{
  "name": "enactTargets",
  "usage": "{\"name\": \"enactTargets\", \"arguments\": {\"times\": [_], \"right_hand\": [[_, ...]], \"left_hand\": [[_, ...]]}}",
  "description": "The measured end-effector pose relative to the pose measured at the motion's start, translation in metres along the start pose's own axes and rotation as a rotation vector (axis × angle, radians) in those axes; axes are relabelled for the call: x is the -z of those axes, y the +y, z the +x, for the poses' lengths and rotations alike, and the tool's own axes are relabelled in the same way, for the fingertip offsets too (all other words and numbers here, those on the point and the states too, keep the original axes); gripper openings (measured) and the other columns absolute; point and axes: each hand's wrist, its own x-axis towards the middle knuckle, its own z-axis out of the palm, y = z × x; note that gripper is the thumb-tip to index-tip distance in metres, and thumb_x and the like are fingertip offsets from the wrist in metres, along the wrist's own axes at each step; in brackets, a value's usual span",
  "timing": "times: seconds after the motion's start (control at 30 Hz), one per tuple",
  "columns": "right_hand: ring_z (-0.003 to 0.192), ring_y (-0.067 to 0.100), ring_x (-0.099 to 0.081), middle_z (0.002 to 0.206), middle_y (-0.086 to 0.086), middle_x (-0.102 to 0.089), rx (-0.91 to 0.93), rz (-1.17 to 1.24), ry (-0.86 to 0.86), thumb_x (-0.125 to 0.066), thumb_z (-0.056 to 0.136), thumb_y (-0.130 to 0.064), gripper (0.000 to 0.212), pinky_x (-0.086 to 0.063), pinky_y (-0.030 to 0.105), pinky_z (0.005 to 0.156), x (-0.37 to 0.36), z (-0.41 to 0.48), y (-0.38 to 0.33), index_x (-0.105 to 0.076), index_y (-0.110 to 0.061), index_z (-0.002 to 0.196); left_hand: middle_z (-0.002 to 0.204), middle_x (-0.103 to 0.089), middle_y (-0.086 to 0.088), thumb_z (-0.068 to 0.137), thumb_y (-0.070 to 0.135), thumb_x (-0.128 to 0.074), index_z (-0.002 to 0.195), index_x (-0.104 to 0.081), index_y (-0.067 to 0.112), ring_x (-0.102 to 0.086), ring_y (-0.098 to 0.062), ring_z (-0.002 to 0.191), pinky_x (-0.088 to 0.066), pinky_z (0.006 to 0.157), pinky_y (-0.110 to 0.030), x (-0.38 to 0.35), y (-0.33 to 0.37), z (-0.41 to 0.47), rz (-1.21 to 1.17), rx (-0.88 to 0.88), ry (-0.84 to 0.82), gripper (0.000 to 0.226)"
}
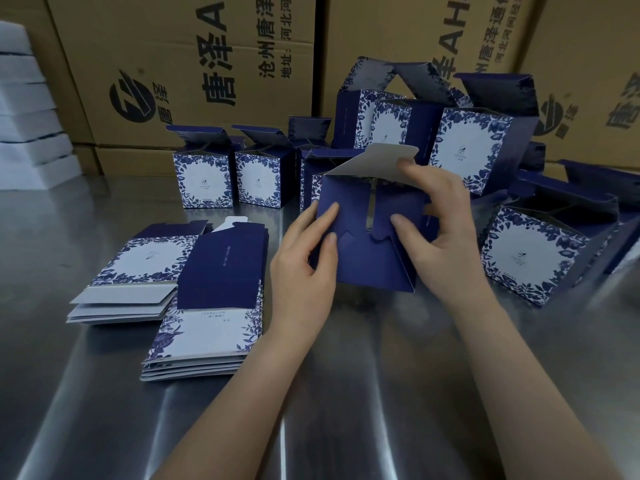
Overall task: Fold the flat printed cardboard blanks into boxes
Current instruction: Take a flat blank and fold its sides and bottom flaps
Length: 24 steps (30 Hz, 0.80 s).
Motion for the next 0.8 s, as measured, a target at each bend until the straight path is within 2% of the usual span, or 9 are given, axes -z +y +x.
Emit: {"name": "enactTargets", "arguments": {"times": [0.1,0.2,0.27,0.33,0.43,0.5,0.63,0.7,0.8], "right_hand": [[0.125,0.023,-0.046,0.131,-0.004,-0.045,-0.142,0.190,0.156,-0.070,0.080,0.001,0.058,-0.046,0.039,0.100,-0.015,-0.004,-0.001,-0.045,-0.024,0.126],[0.130,0.015,-0.046,0.133,-0.003,-0.047,-0.394,0.457,0.316,-0.073,0.082,0.004,0.056,-0.043,0.036,0.109,-0.027,-0.006,-0.005,-0.045,-0.016,0.126],[0.129,0.008,-0.050,0.135,-0.004,-0.053,-0.539,0.547,0.315,-0.071,0.086,-0.002,0.056,-0.041,0.035,0.112,-0.032,-0.005,-0.007,-0.047,-0.014,0.136],[0.123,0.005,-0.056,0.134,-0.009,-0.058,-0.626,0.623,0.248,-0.067,0.091,-0.009,0.055,-0.045,0.035,0.108,-0.034,-0.006,-0.008,-0.048,-0.017,0.142],[0.118,0.009,-0.061,0.130,-0.009,-0.064,-0.649,0.680,0.176,-0.062,0.095,-0.011,0.049,-0.051,0.036,0.101,-0.036,-0.009,-0.008,-0.051,-0.022,0.141],[0.117,0.009,-0.062,0.127,-0.010,-0.066,-0.633,0.703,0.170,-0.060,0.096,-0.012,0.045,-0.052,0.033,0.099,-0.038,-0.010,-0.008,-0.053,-0.023,0.139],[0.109,0.000,-0.064,0.117,-0.019,-0.069,-0.581,0.657,0.185,-0.058,0.098,-0.021,0.034,-0.052,0.015,0.084,-0.041,-0.012,-0.011,-0.060,-0.027,0.131],[0.110,-0.004,-0.063,0.115,-0.023,-0.068,-0.555,0.615,0.202,-0.058,0.098,-0.023,0.029,-0.050,0.012,0.084,-0.040,-0.012,-0.011,-0.063,-0.031,0.126],[0.114,-0.007,-0.059,0.117,-0.028,-0.064,-0.542,0.574,0.227,-0.058,0.098,-0.025,0.031,-0.048,0.012,0.093,-0.041,-0.012,-0.009,-0.062,-0.022,0.129]], "left_hand": [[0.140,-0.054,0.011,0.095,0.017,-0.057,0.123,-0.057,0.046,-0.044,0.014,0.127,-0.036,0.102,-0.008,0.002,0.001,0.000,-0.037,0.038,0.043,0.041],[0.137,-0.059,0.007,0.095,0.010,-0.060,0.124,-0.064,0.036,-0.050,0.003,0.127,-0.042,0.107,-0.022,0.003,0.004,0.000,-0.097,0.107,0.081,0.039],[0.129,-0.064,0.008,0.094,0.006,-0.061,0.125,-0.065,0.026,-0.056,0.000,0.122,-0.046,0.104,-0.025,0.003,0.006,0.001,-0.153,0.151,0.110,0.037],[0.123,-0.066,0.010,0.092,0.001,-0.061,0.129,-0.061,0.024,-0.060,0.000,0.115,-0.050,0.096,-0.020,0.004,0.010,0.002,-0.235,0.195,0.126,0.043],[0.122,-0.061,0.001,0.091,0.002,-0.063,0.137,-0.055,0.023,-0.060,0.006,0.103,-0.048,0.085,-0.011,0.008,0.012,0.007,-0.229,0.225,0.155,0.051],[0.118,-0.059,-0.002,0.092,0.011,-0.066,0.133,-0.059,0.026,-0.057,0.011,0.092,-0.045,0.080,-0.007,0.012,0.013,0.013,-0.208,0.236,0.182,0.044],[0.113,-0.062,-0.004,0.090,0.023,-0.070,0.118,-0.065,0.034,-0.059,0.010,0.084,-0.045,0.076,-0.009,0.016,0.016,0.018,-0.237,0.274,0.229,0.030],[0.109,-0.065,-0.002,0.090,0.025,-0.071,0.114,-0.069,0.029,-0.059,0.009,0.083,-0.046,0.076,-0.009,0.017,0.017,0.018,-0.232,0.283,0.265,0.025],[0.103,-0.069,0.000,0.089,0.025,-0.072,0.104,-0.075,0.022,-0.059,0.007,0.079,-0.045,0.075,-0.009,0.020,0.019,0.020,-0.204,0.279,0.307,0.016]]}}
